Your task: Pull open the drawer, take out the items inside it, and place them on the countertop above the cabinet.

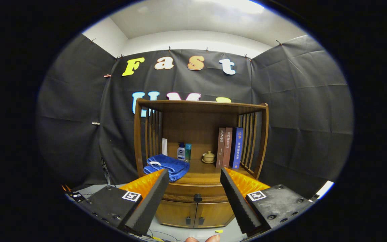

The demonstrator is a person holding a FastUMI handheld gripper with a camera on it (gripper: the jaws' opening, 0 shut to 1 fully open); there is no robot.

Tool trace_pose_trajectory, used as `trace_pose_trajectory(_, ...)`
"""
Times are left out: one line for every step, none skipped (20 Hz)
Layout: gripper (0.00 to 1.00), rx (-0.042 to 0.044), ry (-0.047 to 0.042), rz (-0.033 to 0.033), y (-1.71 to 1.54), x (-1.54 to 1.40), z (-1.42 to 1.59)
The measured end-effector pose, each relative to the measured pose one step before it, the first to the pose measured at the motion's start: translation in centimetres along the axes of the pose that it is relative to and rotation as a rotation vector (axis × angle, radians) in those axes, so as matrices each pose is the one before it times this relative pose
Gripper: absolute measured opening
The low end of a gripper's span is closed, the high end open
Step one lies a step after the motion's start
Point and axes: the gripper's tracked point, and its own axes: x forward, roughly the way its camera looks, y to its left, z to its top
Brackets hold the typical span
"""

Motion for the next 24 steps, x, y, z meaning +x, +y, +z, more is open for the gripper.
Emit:
trace_pose_trajectory(0.99, 0.00014, -0.00003, 0.00026, -0.001, 0.016, -0.058)
trace_pose_trajectory(0.99, 0.00144, 0.00068, -0.00044, 0.025, 0.025, -0.069)
trace_pose_trajectory(0.99, 0.00064, 0.00120, 0.00151, 0.030, 0.007, -0.029)
trace_pose_trajectory(0.99, -0.00060, 0.00269, -0.00006, -0.012, 0.000, -0.053)
trace_pose_trajectory(0.99, -0.00126, -0.00089, 0.00039, 0.000, 0.027, -0.002)
trace_pose_trajectory(0.99, -0.00123, -0.00036, -0.00087, 0.003, 0.000, 0.026)
trace_pose_trajectory(0.99, 0.00050, -0.00097, 0.00031, 0.019, 0.065, 0.004)
trace_pose_trajectory(0.99, 0.00310, -0.00017, 0.00121, 0.055, 0.059, 0.011)
trace_pose_trajectory(0.99, 0.00568, -0.00089, 0.00152, 0.016, 0.094, 0.023)
trace_pose_trajectory(0.99, 0.00608, -0.00399, -0.00016, 0.032, 0.094, 0.121)
trace_pose_trajectory(0.99, 0.00327, -0.00738, -0.00015, -0.010, 0.332, 0.105)
trace_pose_trajectory(0.99, 0.00009, -0.00829, -0.00099, 0.013, 0.769, 0.055)
trace_pose_trajectory(0.99, 0.00243, -0.01275, 0.00161, -0.091, 0.988, 0.024)
trace_pose_trajectory(0.99, -0.00451, -0.00791, 0.00215, -0.186, 1.707, -0.066)
trace_pose_trajectory(0.99, -0.01038, -0.00519, -0.00156, -0.276, 1.533, -0.561)
trace_pose_trajectory(0.99, -0.01230, 0.00470, -0.00417, -0.365, 1.295, -1.042)
trace_pose_trajectory(0.99, -0.00580, 0.00776, -0.00010, -0.209, 1.256, -1.093)
trace_pose_trajectory(0.99, 0.00234, 0.00897, -0.00186, -0.137, 1.030, -1.015)
trace_pose_trajectory(0.99, 0.00727, 0.01027, -0.00111, -0.104, 1.051, -1.094)
trace_pose_trajectory(0.99, 0.00965, 0.00747, -0.00399, -0.095, 1.095, -1.156)
trace_pose_trajectory(0.99, 0.00783, 0.00586, 0.00070, 0.063, 1.042, -1.332)
trace_pose_trajectory(0.99, 0.00263, 0.01154, 0.00318, 0.071, 0.961, -1.426)
trace_pose_trajectory(0.99, 0.00111, 0.01394, 0.00435, 0.194, 0.883, -1.540)
trace_pose_trajectory(0.99, 0.00140, 0.01988, 0.00446, 0.138, 0.816, -1.611)
